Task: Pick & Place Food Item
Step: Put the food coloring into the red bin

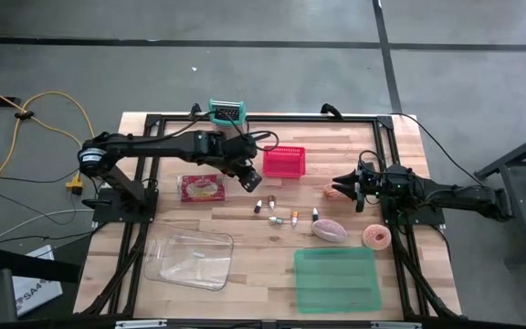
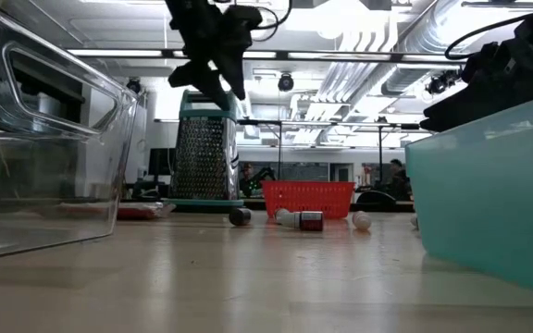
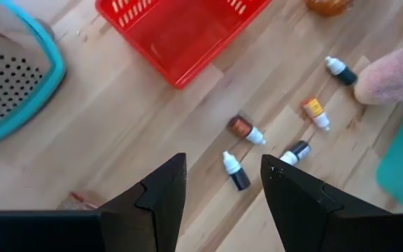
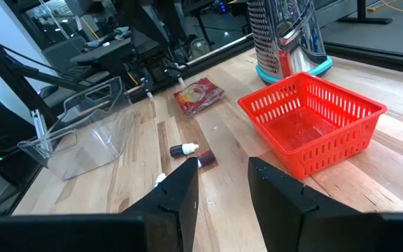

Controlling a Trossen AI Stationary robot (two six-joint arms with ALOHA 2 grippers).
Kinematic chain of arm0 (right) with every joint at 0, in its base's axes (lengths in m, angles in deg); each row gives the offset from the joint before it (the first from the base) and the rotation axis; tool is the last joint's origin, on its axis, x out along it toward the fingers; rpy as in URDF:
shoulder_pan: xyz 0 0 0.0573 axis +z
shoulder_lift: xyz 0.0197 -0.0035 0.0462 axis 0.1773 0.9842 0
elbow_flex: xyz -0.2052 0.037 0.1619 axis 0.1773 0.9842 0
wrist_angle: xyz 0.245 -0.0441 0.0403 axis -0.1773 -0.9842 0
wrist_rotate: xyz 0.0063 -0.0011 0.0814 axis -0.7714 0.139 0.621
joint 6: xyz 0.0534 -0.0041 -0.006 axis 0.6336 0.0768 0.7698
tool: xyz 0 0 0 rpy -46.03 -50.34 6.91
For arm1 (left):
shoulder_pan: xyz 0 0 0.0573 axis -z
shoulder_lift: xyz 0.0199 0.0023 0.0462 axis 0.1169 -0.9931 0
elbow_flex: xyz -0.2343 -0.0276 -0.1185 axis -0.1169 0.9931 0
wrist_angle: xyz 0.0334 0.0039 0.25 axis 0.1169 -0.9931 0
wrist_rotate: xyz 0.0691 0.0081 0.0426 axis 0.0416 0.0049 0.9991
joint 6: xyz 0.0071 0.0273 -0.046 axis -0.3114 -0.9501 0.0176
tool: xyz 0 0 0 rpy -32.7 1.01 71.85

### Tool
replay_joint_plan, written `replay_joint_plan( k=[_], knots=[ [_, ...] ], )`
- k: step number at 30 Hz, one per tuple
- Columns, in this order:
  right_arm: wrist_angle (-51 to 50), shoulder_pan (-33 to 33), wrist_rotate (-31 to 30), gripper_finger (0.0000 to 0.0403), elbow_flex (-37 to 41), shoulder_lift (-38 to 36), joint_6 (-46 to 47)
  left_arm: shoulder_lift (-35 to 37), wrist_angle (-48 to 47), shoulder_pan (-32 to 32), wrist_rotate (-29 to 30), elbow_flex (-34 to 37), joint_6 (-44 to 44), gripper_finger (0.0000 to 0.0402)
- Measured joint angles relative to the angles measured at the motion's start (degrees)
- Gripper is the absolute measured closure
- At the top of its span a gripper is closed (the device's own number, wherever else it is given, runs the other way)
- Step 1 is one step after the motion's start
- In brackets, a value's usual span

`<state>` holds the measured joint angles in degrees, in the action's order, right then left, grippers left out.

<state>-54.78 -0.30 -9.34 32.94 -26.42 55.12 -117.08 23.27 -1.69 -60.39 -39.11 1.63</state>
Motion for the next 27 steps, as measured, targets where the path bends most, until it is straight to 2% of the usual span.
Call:
replay_joint_plan(
  k=[3, 18, 27],
  knots=[
    [0.00, 0.01, -0.01, 0.0289, 0.02, 0.00, 0.00, -1.53, -1.21, 0.12, -0.14, 0.07, 1.87, 0.0222],
    [0.04, 0.00, 0.00, 0.0289, 0.00, 0.00, 0.00, -12.00, 3.43, 1.81, -8.82, 0.09, 7.40, 0.0222],
    [0.09, 0.00, -0.03, 0.0289, 0.01, 0.00, -0.01, -14.93, 3.48, 3.11, -9.13, 0.16, 11.52, 0.0222]
  ],
)
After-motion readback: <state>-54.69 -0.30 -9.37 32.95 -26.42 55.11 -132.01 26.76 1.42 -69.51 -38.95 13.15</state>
